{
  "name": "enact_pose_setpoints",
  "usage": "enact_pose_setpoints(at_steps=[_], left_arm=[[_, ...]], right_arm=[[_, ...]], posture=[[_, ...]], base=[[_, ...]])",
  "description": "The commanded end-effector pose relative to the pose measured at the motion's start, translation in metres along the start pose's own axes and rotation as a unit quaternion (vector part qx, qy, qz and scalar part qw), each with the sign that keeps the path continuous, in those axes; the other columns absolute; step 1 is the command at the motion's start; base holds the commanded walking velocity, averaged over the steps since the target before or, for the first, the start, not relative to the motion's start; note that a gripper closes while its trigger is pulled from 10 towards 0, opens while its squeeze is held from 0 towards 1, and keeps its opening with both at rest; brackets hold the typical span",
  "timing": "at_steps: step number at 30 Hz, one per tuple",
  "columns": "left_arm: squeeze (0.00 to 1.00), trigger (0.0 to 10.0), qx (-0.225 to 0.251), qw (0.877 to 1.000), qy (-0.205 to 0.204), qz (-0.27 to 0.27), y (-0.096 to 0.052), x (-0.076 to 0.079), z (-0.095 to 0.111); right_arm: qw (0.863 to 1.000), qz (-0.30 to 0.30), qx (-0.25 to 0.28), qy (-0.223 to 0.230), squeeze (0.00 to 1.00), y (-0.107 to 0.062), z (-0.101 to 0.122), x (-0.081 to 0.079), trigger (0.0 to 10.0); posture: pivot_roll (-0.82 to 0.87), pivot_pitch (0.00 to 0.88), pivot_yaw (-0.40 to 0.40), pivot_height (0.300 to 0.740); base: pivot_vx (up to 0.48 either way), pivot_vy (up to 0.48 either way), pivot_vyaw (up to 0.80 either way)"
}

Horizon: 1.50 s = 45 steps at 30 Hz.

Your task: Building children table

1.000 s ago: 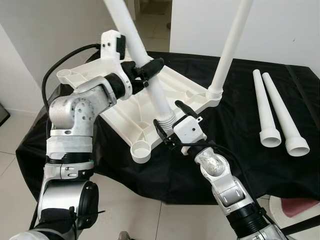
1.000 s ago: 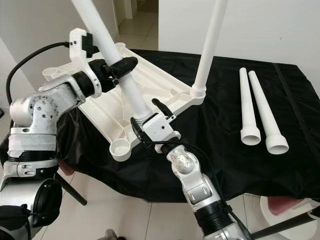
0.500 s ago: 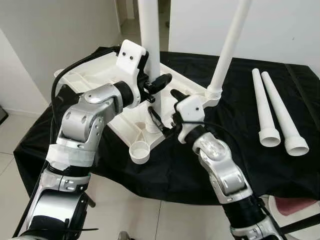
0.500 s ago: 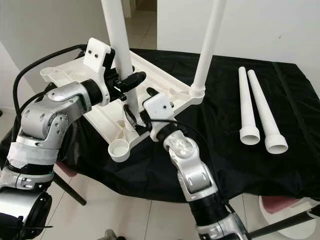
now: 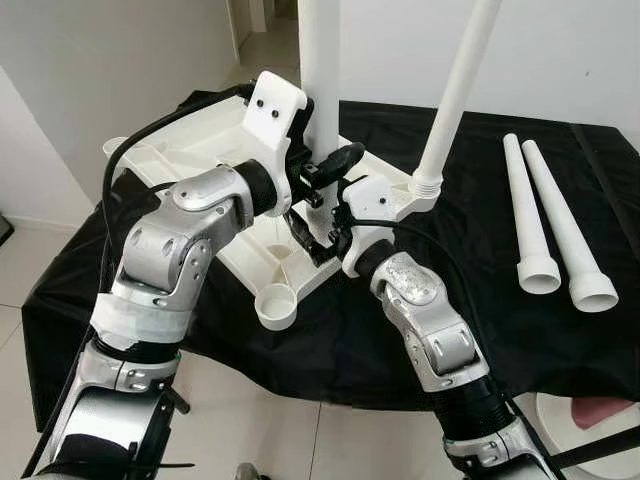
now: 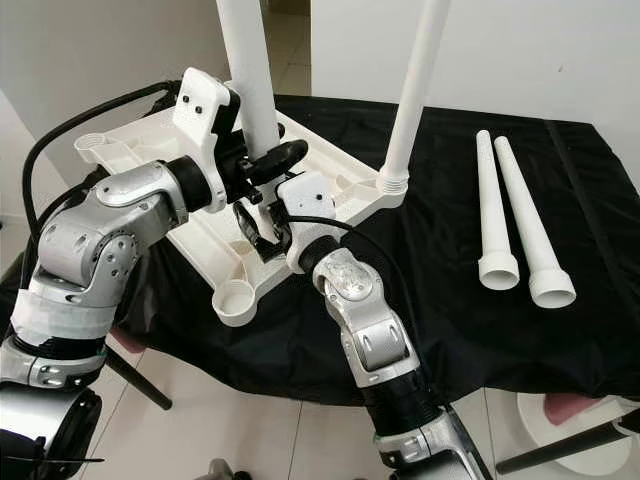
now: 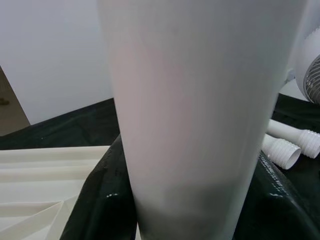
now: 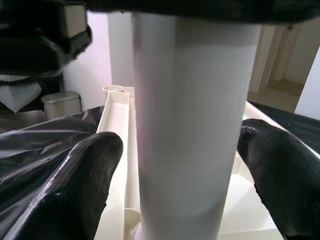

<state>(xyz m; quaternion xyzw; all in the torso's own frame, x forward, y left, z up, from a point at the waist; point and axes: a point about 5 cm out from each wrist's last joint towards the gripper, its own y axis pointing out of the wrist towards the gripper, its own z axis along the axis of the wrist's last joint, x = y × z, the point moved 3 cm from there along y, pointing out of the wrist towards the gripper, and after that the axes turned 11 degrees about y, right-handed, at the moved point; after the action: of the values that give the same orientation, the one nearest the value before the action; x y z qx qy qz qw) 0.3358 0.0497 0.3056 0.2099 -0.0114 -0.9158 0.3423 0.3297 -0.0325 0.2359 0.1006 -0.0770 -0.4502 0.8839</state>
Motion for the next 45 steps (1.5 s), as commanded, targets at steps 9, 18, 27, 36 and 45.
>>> enact_pose_setpoints(at_steps=[9, 18, 27, 36, 45], left_arm=[[0.0, 0.0, 0.027, 0.992, 0.02, -0.125, -0.005, 0.028, 0.005], [0.0, 0.0, 0.028, 0.99, 0.017, -0.134, -0.007, 0.031, 0.005], [1.0, 10.0, 0.028, 0.991, 0.033, -0.126, -0.008, 0.032, 0.002], [0.0, 10.0, 0.043, 0.993, -0.011, -0.109, -0.02, 0.014, 0.004], [0.0, 10.0, -0.008, 0.997, 0.012, -0.076, -0.026, -0.004, -0.017]], right_arm=[[1.0, -0.003, -0.016, 0.008, 0.0, 0.006, -0.001, 0.003, 1.0], [1.0, -0.003, -0.016, 0.011, 0.0, 0.007, -0.001, 0.002, 0.0], [0.999, -0.03, -0.012, 0.02, 0.0, 0.006, 0.002, 0.009, 0.0], [0.991, -0.129, 0.006, 0.018, 0.0, -0.002, 0.01, 0.048, 0.0], [0.989, -0.148, 0.021, 0.014, 0.0, -0.013, 0.018, 0.062, 0.0]], posture=[[-0.09, 0.083, 0.057, 0.74], [-0.09, 0.083, 0.057, 0.74], [-0.09, 0.093, 0.063, 0.74], [-0.1, 0.097, 0.068, 0.74], [-0.1, 0.097, 0.068, 0.74]], base=[[0.0, 0.0, 0.0], [0.0, 0.0, 0.0], [0.0, 0.0, 0.0], [0.0, 0.0, 0.0], [0.0, 0.0, 0.0]])
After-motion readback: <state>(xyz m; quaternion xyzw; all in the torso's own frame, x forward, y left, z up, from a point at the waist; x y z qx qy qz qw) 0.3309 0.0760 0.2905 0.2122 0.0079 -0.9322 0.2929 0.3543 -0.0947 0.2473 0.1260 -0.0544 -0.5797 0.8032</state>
